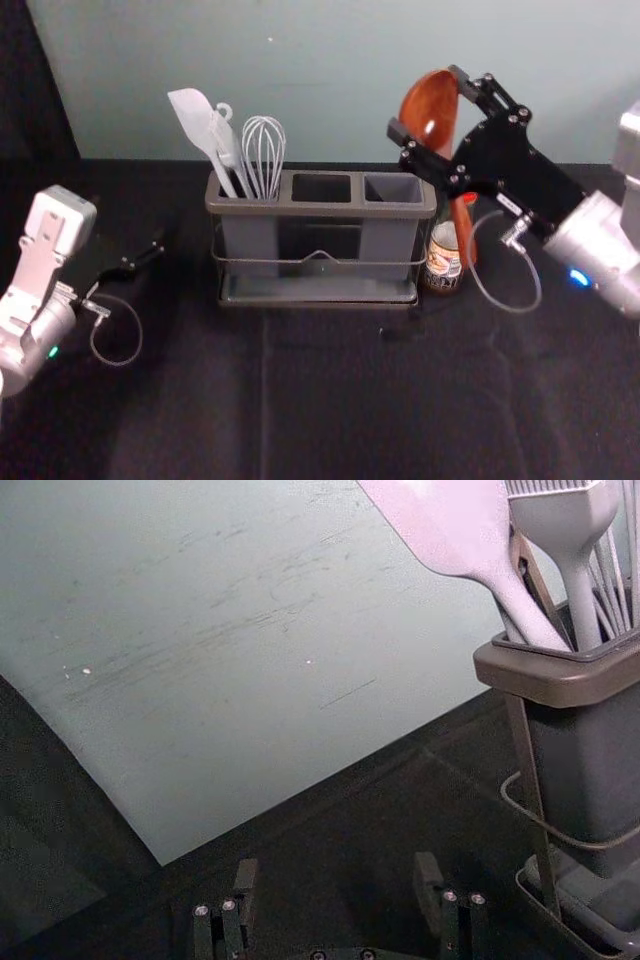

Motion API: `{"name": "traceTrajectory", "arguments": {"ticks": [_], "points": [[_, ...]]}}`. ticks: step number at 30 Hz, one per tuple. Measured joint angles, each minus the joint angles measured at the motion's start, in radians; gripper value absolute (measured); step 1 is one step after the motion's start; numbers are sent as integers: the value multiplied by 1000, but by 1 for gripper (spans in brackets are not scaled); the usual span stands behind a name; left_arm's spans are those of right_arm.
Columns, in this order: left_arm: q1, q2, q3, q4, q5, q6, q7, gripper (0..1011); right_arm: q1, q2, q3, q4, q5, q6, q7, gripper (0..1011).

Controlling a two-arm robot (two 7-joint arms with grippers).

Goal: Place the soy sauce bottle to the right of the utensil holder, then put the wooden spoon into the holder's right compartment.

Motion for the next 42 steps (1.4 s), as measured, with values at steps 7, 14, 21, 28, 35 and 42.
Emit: {"name": "traceTrajectory", "arguments": {"ticks": [7,14,21,28,35,42], "points": [[0,0,0,0,0,0,0,1000,126,3,-42,107,22,-34,39,840],[0,0,0,0,0,0,0,1000,201,-21,-71,184,26,-100,33,839],[0,0,0,0,0,0,0,1000,237,-69,-90,260,43,-235,-3,839],[0,0,0,0,0,0,0,1000,251,-107,-96,340,93,-347,-15,839],[0,0,0,0,0,0,0,1000,260,-145,-99,439,154,-483,-14,840],[0,0,0,0,0,0,0,1000,262,-174,-100,509,176,-539,-11,839]]}}
